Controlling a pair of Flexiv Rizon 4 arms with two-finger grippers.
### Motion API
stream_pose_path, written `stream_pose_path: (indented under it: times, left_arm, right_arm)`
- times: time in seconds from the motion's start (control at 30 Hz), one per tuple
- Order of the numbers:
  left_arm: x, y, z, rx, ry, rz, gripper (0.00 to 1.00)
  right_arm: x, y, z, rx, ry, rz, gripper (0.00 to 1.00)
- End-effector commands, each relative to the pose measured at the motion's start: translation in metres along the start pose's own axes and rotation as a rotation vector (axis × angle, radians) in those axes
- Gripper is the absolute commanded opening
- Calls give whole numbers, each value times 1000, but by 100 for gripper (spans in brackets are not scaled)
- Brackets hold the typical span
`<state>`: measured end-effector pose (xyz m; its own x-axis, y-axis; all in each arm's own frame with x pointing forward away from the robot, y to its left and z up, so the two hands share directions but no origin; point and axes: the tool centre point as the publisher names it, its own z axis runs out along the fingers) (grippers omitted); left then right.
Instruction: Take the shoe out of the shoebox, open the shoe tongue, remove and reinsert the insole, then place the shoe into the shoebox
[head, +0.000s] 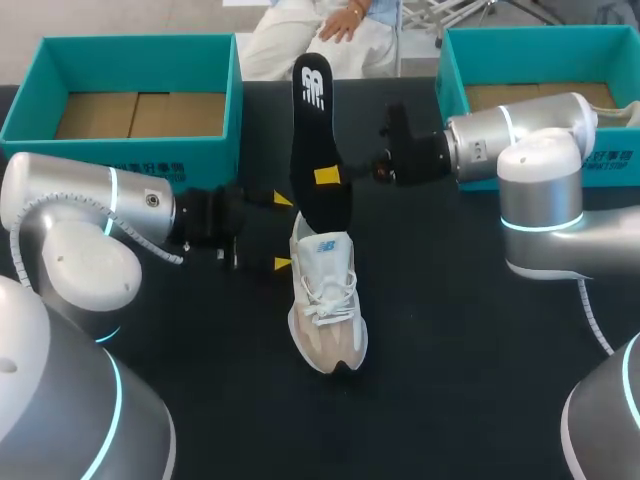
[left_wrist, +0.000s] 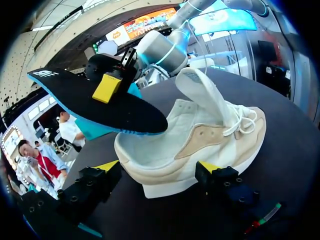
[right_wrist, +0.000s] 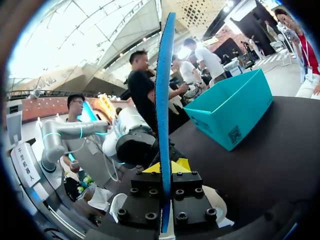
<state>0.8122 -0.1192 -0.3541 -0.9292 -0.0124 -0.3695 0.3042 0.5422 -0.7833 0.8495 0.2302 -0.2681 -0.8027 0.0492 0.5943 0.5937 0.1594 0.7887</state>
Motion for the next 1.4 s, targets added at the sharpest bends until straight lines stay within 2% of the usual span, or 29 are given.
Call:
stream_pose_path:
  times: [0.03, 0.6, 0.8, 1.07, 1.4]
  left_arm:
    - [0, -1, 0, -4, 2, 0, 100]
    - [0, -1, 0, -4, 2, 0, 100]
    - [0, -1, 0, -4, 2, 0, 100]
    - [0, -1, 0, -4, 2, 0, 100]
    - [2, 0, -4, -11, 1, -5, 100]
  right_arm:
    - [0, 0, 2, 0, -3, 0, 0]
    - [0, 0, 2, 0, -3, 0, 0]
    - [-1, -2, 9, -10, -9, -29, 0]
    - [-10, -8, 22, -11, 19, -42, 0]
    - [-12, -22, 17, -10, 23, -54, 0]
